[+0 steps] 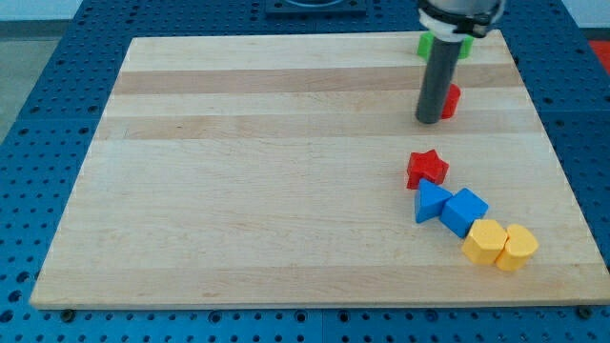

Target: Move red circle below to the green circle

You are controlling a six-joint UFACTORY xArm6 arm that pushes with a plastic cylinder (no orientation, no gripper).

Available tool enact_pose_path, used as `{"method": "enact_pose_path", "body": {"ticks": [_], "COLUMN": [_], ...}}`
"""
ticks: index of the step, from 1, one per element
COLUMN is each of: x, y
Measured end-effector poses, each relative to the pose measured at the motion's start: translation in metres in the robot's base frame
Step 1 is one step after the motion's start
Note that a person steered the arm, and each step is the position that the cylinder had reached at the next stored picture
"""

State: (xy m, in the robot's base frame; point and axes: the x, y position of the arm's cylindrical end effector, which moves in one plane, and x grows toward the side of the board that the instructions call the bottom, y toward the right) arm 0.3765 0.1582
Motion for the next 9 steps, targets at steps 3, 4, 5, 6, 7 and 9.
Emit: {"method": "enact_pose_path", "body": {"ticks": [3,4,5,6,7,9], "x": [-0.036,-0.054,-0.070,-0.082,-0.085,-0.075], "y": [0.031,0.032,0.032,0.031,0.032,0.032]}}
